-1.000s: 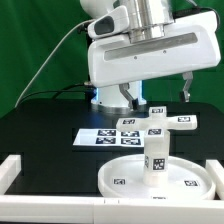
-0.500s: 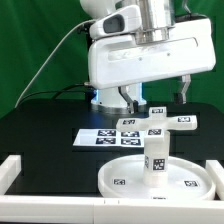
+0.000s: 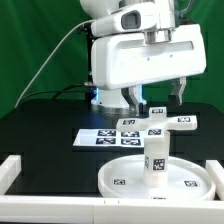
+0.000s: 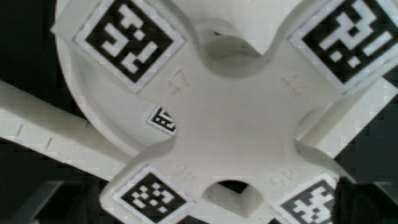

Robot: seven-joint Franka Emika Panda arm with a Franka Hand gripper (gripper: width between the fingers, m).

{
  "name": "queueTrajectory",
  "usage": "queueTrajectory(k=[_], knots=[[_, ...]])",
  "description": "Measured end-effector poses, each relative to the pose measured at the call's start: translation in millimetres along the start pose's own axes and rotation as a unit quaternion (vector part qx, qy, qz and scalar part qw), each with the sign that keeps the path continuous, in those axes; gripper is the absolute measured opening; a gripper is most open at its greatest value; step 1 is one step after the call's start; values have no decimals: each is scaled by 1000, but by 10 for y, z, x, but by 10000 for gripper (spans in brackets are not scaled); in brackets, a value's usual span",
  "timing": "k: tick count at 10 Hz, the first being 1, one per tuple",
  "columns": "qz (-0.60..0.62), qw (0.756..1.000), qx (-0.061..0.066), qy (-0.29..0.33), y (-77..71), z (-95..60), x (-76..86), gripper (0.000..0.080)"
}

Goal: Assemble round table

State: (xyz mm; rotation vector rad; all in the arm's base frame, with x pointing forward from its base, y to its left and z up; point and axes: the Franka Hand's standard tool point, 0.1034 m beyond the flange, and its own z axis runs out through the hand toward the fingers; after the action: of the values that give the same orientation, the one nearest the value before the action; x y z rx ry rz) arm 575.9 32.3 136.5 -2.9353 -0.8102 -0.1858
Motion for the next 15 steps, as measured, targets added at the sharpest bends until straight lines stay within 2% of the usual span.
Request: queueTrajectory(k=[3,6,8,9,10,11,12,13,14,15], knots=[[38,999,5,-12,-40,137,-54,649],[42,999,8,-17,-78,199,-83,649],[46,999,1,-10,-59,223,-77,649],[53,999,1,-9,-58,221,-76,603],[58,998,1,-9,-58,218,-73,603],[72,997,2,-10,-62,205,-78,424],[106,994,0,-7,-50,188,-63,424],[143,990,-4,-2,-12,166,-47,233],[164,987,-7,2,22,150,-41,100],[189,982,-7,1,19,155,-43,100]])
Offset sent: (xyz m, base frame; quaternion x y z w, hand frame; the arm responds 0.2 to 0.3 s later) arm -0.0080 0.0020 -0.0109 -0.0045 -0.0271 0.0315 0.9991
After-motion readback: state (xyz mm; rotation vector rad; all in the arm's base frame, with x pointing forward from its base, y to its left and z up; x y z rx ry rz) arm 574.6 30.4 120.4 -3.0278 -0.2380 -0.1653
